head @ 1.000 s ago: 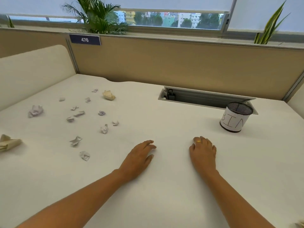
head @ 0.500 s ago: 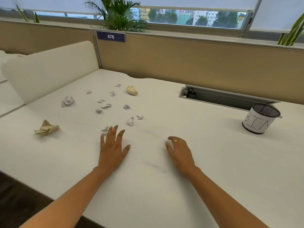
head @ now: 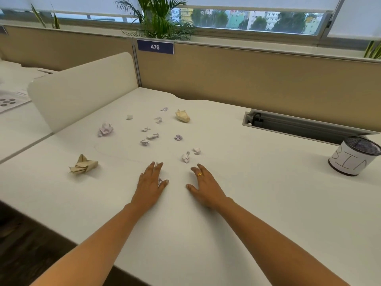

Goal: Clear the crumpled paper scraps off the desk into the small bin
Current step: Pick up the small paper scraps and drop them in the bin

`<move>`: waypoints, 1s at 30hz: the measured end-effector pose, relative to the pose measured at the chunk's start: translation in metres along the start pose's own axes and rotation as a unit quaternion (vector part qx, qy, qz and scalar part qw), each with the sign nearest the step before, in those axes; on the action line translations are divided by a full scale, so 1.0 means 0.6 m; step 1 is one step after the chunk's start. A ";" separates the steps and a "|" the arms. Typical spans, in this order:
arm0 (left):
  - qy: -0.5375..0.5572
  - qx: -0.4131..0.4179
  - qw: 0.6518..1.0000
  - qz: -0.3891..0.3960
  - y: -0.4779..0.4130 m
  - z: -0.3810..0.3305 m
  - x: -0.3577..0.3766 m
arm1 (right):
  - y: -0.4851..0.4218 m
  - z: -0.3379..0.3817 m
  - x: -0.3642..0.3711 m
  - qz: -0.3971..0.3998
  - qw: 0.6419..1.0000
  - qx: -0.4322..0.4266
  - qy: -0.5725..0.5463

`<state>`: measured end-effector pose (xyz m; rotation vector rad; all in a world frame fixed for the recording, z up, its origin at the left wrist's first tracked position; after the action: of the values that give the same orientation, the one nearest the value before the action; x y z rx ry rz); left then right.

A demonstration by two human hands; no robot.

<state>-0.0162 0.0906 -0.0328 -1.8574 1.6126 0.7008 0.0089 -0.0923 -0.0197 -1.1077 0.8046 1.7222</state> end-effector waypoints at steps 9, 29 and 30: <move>0.032 0.074 0.996 -0.037 -0.012 0.017 -0.015 | -0.128 0.019 -0.020 0.001 0.996 0.033 0.078; 0.032 0.112 0.987 -0.112 -0.013 0.009 -0.031 | -0.119 0.022 0.011 -0.071 0.994 -0.012 0.082; 0.041 0.111 0.987 -0.112 -0.012 0.008 -0.032 | -0.113 0.019 0.010 -0.071 0.995 -0.013 0.072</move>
<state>-0.0118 0.1080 -0.0218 -1.8836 1.4362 0.3356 0.0667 -0.0551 -0.0241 -1.2874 0.7739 1.5507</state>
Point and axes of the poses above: each hand's wrist, its own y-axis away from the middle knuckle, its own x-axis out of the palm, z = x × y, the point moved 2 cm from there along -y, towards the middle knuckle, and after that the axes turned 9 degrees about y, right-handed, at the moved point
